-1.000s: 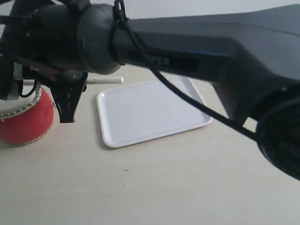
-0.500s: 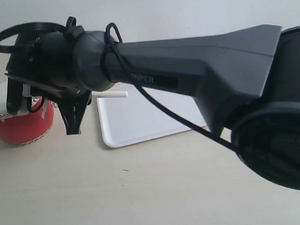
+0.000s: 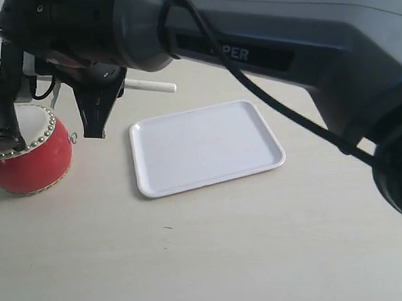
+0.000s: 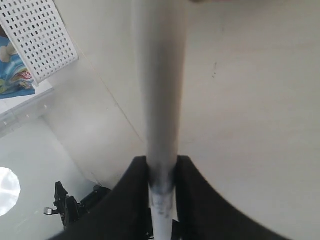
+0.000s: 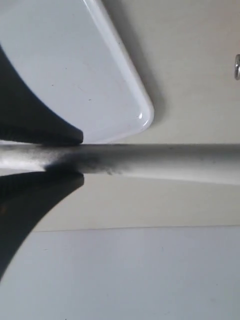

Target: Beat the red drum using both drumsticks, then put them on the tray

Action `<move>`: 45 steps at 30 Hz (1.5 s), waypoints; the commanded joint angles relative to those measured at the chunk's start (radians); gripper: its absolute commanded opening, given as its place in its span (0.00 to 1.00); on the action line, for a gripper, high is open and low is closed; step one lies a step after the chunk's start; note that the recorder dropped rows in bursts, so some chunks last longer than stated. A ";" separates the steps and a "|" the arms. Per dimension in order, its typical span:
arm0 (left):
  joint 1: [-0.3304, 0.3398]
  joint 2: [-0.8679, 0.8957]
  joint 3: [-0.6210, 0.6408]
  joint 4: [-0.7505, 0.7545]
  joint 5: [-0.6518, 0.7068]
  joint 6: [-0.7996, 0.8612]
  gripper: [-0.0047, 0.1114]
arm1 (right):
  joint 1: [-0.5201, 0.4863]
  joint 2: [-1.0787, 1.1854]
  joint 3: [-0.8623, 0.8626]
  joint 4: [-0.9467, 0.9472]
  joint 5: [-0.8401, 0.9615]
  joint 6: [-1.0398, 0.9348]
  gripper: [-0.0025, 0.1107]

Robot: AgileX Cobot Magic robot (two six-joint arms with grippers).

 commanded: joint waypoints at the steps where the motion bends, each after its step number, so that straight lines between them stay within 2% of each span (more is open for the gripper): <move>1: -0.001 -0.073 -0.023 0.017 0.007 -0.029 0.04 | -0.004 -0.023 -0.010 0.031 -0.052 0.017 0.02; 9: -0.001 -0.428 -0.065 0.047 0.007 -0.029 0.04 | -0.018 0.119 -0.006 0.132 -0.089 -0.006 0.02; 16: -0.001 -0.528 -0.065 0.042 -0.034 -0.029 0.04 | -0.018 0.175 -0.006 0.113 -0.053 -0.021 0.02; 20: -0.001 -0.528 -0.065 -0.077 -0.188 -0.029 0.04 | -0.020 0.105 -0.006 0.103 -0.037 -0.009 0.02; 25: -0.001 -0.528 -0.065 -0.255 -0.460 -0.029 0.04 | -0.038 0.006 -0.006 0.063 0.032 0.045 0.02; 31: -0.001 -0.528 -0.065 -0.451 -0.806 -0.025 0.04 | -0.149 -0.091 -0.006 0.099 0.170 0.120 0.02; 36: -0.001 -0.517 -0.065 -0.615 -1.037 -0.025 0.04 | -0.269 -0.130 -0.006 0.217 0.170 0.120 0.02; 39: -0.001 -0.492 -0.065 -0.704 -1.102 -0.025 0.04 | -0.336 -0.134 -0.006 0.340 0.170 0.116 0.02; 45: -0.001 -0.393 -0.065 -0.815 -1.142 -0.031 0.04 | -0.458 -0.134 -0.006 0.613 0.170 0.029 0.02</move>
